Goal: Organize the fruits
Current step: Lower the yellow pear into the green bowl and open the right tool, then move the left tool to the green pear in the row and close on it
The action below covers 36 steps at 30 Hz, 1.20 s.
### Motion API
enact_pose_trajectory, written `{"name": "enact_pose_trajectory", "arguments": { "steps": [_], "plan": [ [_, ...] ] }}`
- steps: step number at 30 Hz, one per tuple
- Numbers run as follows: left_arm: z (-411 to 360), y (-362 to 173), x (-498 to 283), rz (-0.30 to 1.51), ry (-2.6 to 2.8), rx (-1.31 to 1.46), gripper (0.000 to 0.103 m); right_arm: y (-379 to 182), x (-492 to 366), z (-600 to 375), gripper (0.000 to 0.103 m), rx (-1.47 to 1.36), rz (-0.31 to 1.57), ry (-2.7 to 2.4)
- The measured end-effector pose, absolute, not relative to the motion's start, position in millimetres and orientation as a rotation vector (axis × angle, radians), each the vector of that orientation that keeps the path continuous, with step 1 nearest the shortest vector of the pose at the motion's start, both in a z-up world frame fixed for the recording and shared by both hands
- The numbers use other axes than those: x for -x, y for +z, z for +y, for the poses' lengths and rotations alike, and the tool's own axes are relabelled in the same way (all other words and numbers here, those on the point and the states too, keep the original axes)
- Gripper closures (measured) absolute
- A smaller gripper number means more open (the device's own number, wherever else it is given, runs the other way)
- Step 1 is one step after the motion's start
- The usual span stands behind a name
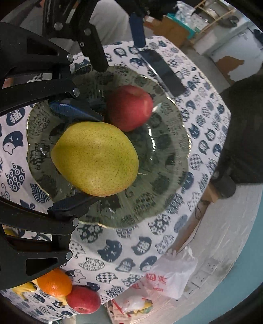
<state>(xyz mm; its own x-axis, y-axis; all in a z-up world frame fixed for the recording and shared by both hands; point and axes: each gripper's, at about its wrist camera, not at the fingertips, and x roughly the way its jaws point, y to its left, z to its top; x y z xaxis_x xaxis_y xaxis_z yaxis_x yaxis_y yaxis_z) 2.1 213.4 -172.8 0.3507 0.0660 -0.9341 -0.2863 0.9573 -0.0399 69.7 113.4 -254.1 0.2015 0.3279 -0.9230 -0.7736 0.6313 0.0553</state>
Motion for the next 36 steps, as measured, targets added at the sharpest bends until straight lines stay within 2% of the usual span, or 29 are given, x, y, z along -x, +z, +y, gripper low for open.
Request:
{"name": "enact_pose_trajectory", "arguments": {
  "steps": [9, 13, 22, 36],
  "plan": [
    [212.6, -171.7, -0.3, 1.200, 0.230, 0.207, 0.016, -278.0, -70.5, 112.9, 0.035, 0.486, 1.202, 0.811],
    [215.1, -168.4, 1.2, 1.199, 0.227, 0.238, 0.016, -259.7, -69.7, 111.8, 0.029, 0.471, 1.139, 0.830],
    [210.2, -150.4, 4.6, 1.162, 0.200, 0.300, 0.016, -220.4, -72.1, 90.0, 0.027, 0.397, 1.088, 0.794],
    [120.1, -109.9, -9.6, 1.123, -0.015, 0.250, 0.016, -140.5, -70.4, -28.6, 0.025, 0.263, 0.983, 0.641]
  ]
}}
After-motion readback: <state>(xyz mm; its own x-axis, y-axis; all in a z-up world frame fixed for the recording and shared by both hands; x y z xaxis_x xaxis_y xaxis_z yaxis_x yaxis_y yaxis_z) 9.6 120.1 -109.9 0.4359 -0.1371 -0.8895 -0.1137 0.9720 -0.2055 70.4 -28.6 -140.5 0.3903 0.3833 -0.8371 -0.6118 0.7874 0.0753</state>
